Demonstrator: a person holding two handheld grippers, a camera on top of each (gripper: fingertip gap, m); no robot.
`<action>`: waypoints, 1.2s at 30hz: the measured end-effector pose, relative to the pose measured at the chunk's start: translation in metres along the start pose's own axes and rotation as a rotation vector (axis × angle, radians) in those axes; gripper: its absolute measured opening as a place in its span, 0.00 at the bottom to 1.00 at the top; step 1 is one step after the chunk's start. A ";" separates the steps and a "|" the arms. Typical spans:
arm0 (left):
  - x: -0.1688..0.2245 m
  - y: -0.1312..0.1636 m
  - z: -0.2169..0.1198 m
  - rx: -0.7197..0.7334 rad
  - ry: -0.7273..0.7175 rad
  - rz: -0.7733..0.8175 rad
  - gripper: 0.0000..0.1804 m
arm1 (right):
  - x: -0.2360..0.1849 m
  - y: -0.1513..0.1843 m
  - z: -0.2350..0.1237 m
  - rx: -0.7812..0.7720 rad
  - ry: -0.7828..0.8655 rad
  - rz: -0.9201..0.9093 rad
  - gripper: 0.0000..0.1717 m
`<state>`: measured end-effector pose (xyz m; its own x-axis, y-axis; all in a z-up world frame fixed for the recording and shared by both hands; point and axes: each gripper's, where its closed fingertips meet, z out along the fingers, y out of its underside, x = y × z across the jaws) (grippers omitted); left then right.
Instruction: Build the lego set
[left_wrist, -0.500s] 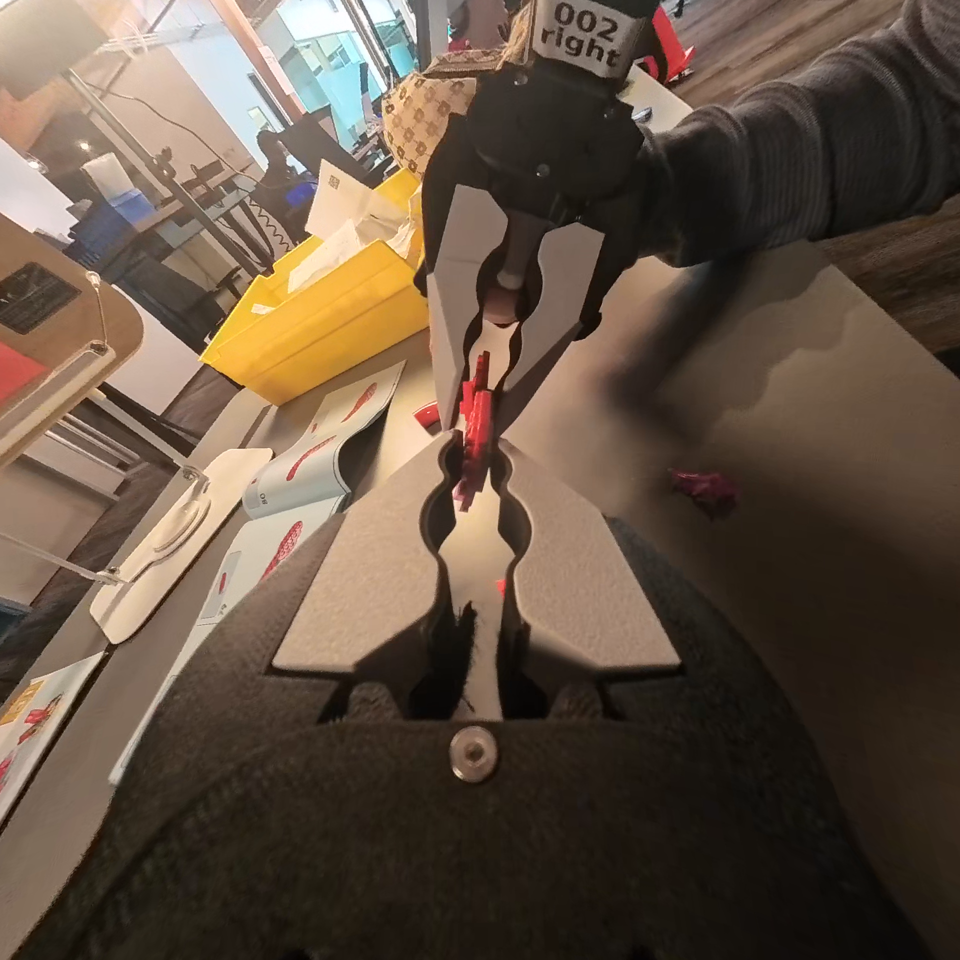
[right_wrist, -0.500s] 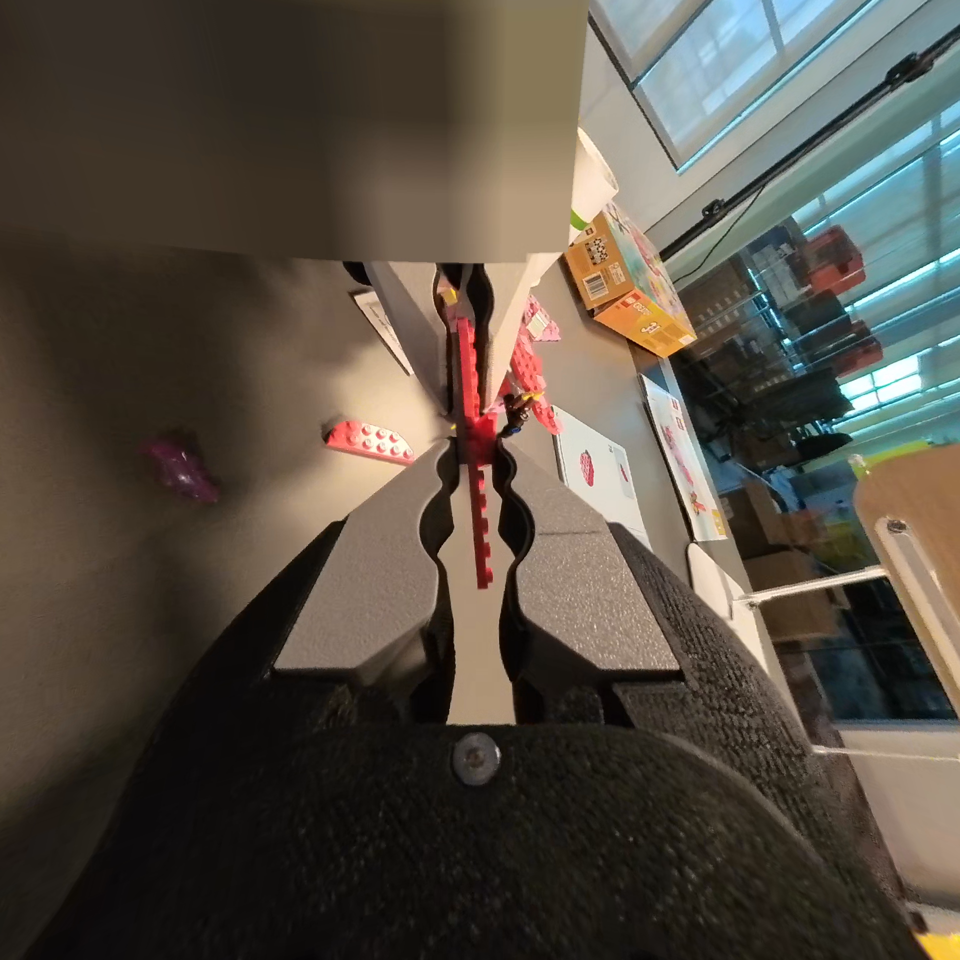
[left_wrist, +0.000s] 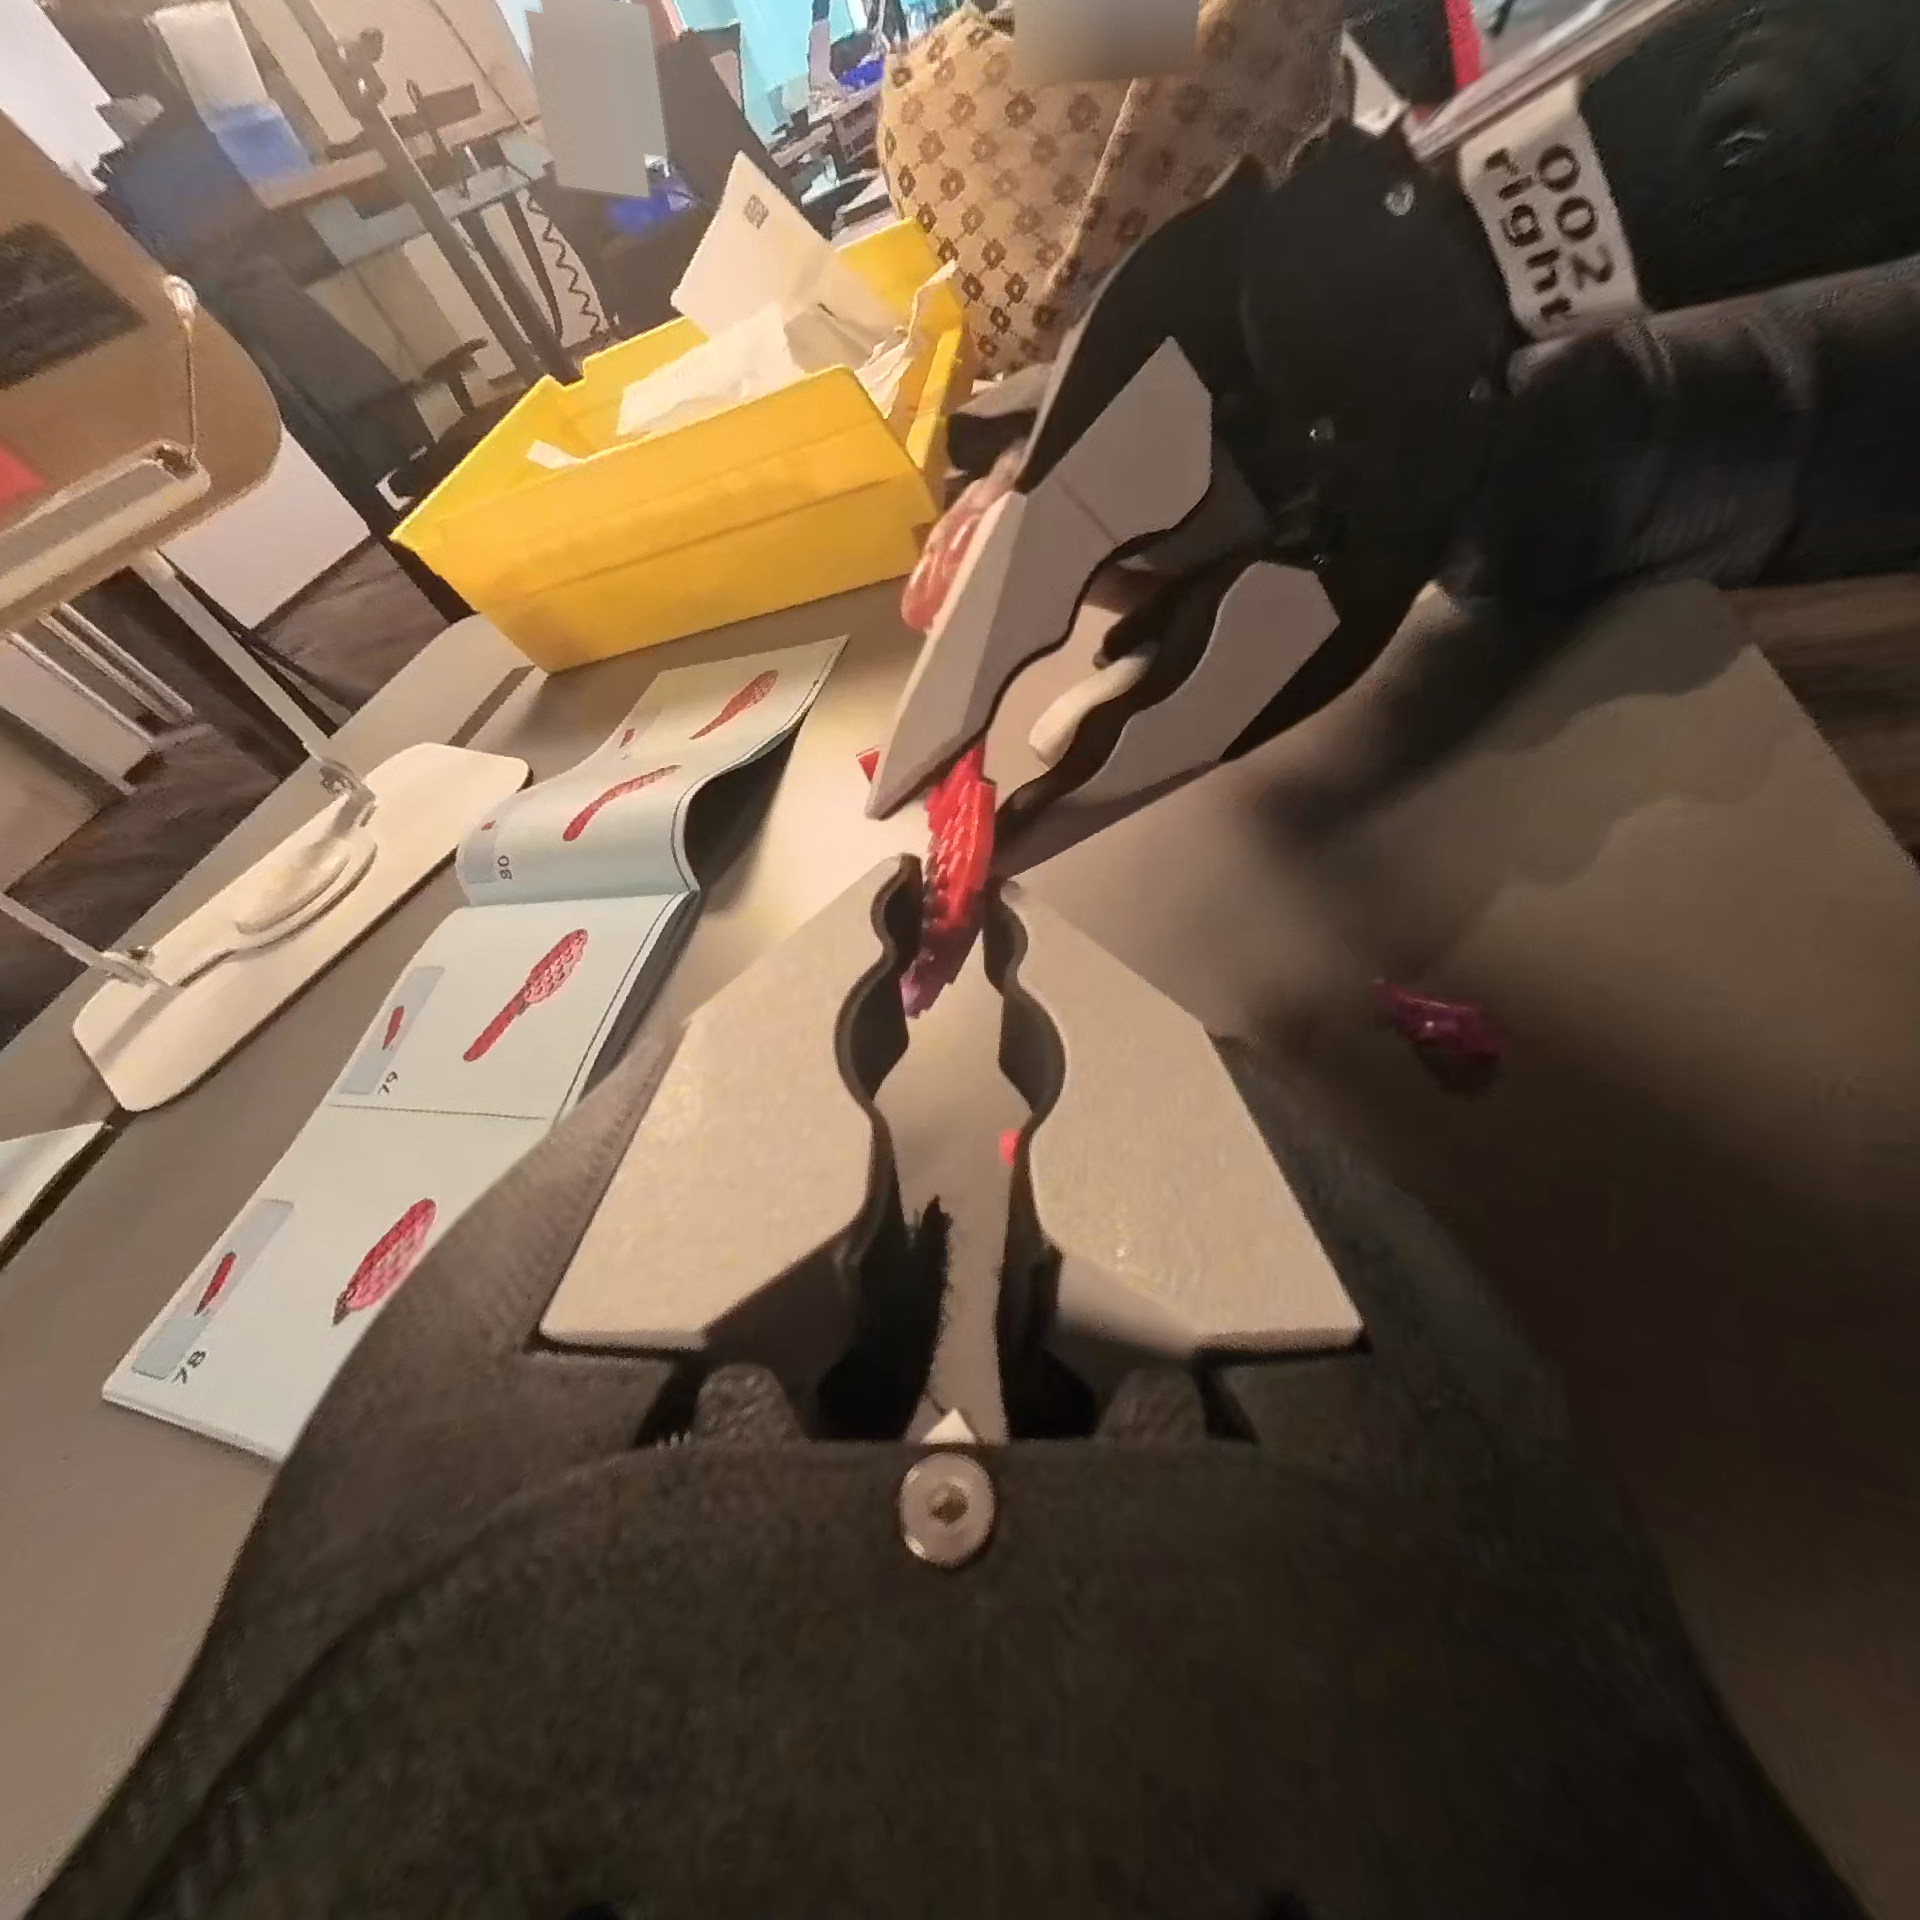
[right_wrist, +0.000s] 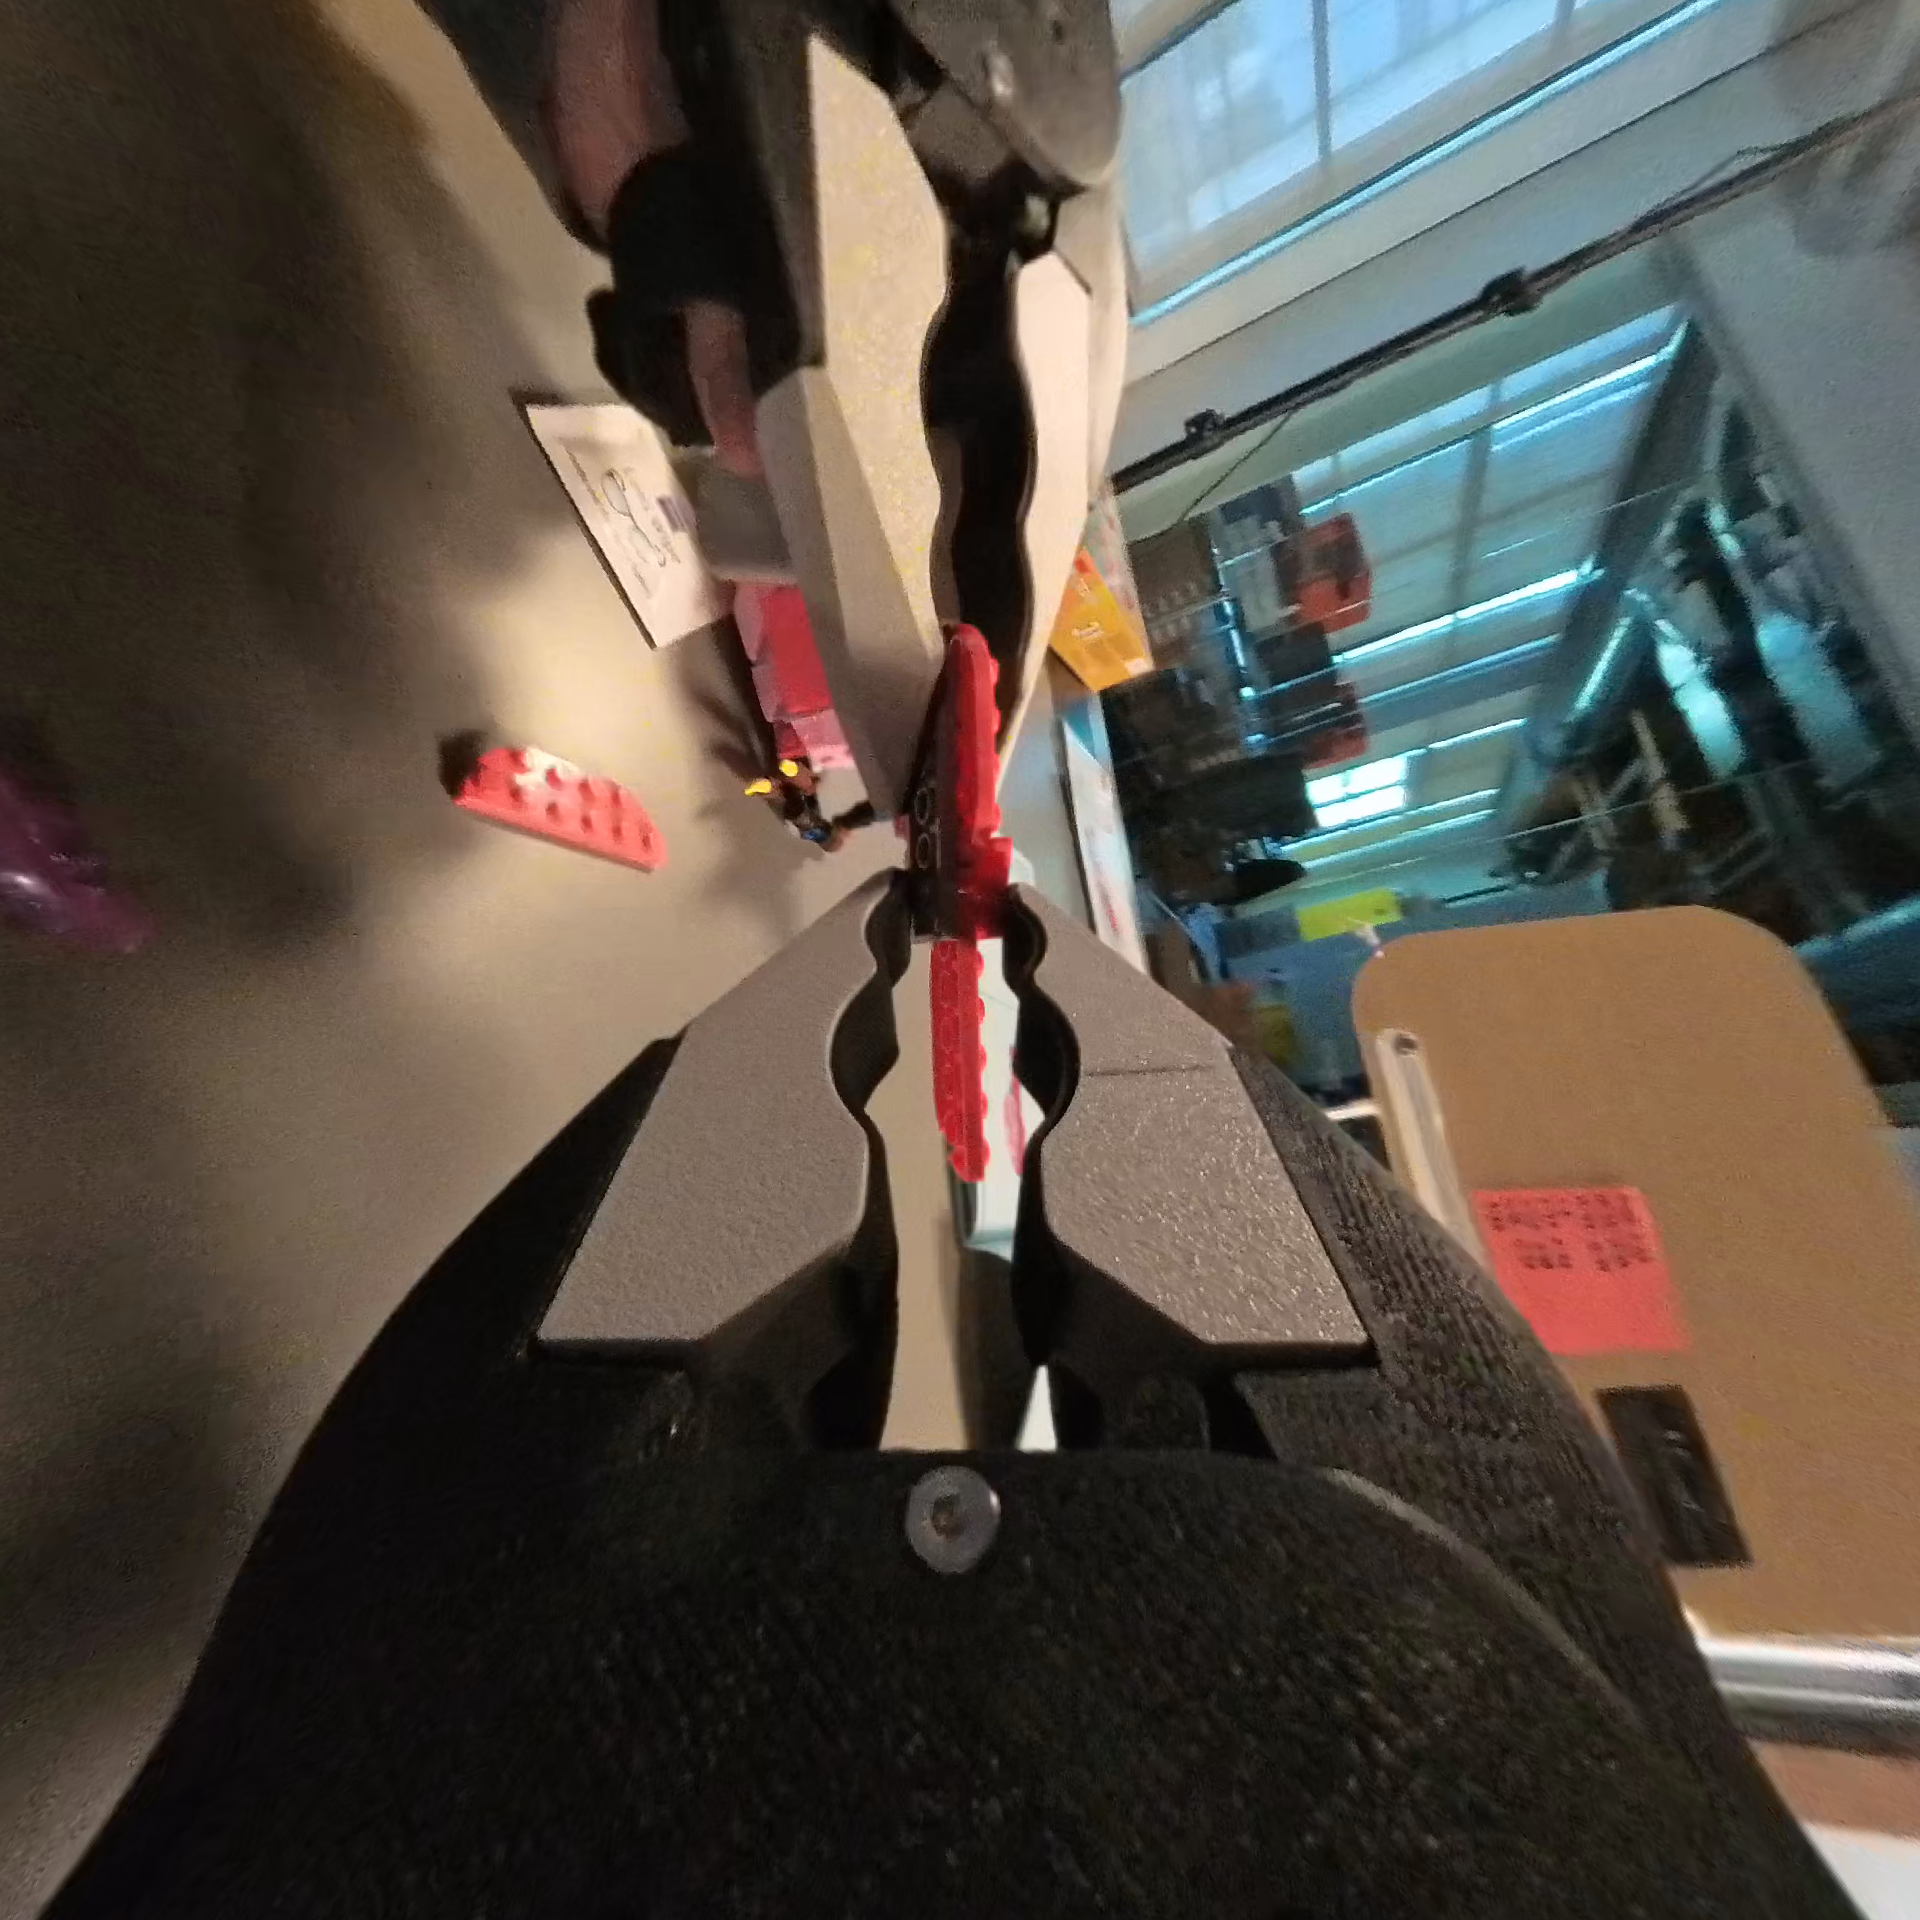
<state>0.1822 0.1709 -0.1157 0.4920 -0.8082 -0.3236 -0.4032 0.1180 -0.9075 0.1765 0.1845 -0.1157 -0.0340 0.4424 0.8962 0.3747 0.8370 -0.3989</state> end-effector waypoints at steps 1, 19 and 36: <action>0.000 0.002 0.000 -0.009 -0.009 0.014 0.06 | -0.001 0.001 0.001 -0.014 0.002 -0.013 0.08; 0.004 0.005 0.006 -0.036 -0.047 0.083 0.11 | -0.010 0.002 0.004 -0.032 -0.141 0.243 0.05; 0.000 0.013 -0.003 -0.038 -0.014 0.172 0.04 | -0.014 0.002 0.003 0.033 -0.223 0.424 0.06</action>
<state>0.1748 0.1708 -0.1267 0.4237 -0.7700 -0.4770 -0.5106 0.2319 -0.8279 0.1750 0.1812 -0.1299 -0.0841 0.8023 0.5910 0.3691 0.5760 -0.7294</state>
